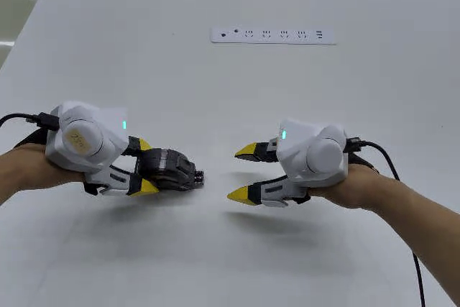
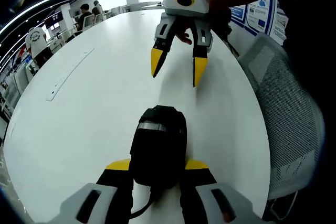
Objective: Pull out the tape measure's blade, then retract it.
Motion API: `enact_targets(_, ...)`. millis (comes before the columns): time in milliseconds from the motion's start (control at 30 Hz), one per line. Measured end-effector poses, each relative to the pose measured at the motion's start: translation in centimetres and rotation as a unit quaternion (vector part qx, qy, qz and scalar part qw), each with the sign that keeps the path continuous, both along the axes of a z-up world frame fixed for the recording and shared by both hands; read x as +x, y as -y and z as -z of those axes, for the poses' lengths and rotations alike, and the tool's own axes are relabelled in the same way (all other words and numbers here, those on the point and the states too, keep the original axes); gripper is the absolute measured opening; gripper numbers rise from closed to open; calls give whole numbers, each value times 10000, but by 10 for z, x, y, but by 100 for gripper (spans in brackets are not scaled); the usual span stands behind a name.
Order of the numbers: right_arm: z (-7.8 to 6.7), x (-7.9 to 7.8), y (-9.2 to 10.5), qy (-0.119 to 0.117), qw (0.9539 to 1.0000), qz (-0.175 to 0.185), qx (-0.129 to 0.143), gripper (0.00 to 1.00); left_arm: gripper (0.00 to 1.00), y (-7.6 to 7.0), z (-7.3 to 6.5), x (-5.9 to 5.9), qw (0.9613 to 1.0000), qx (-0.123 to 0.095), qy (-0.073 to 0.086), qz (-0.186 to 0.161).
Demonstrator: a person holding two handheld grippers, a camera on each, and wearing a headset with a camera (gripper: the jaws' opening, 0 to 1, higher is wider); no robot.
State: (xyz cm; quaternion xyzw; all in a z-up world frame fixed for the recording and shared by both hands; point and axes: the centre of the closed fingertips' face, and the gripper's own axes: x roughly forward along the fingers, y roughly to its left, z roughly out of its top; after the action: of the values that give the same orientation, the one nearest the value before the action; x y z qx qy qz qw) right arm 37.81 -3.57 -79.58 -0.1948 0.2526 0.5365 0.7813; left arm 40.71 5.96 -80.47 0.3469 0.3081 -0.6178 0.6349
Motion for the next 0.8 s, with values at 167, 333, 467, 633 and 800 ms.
enact_targets(167,6,5,-11,17,9999,-148,-69,37,31,0,0,-1,9999,-1,-40,120)
enact_targets(333,11,9,-22,-26,9996,-251,-83,34,31,0,0,-1,9998,-3,-26,175)
enact_targets(467,12,11,-28,-50,9995,-300,-71,32,30,0,0,0,9998,-6,-18,177)
enact_targets(633,18,13,-35,-81,9990,-410,-148,28,30,0,0,0,9999,-17,-20,167)
enact_targets(800,20,14,-37,-99,9989,-431,-165,24,30,0,0,0,9999,-20,-24,168)
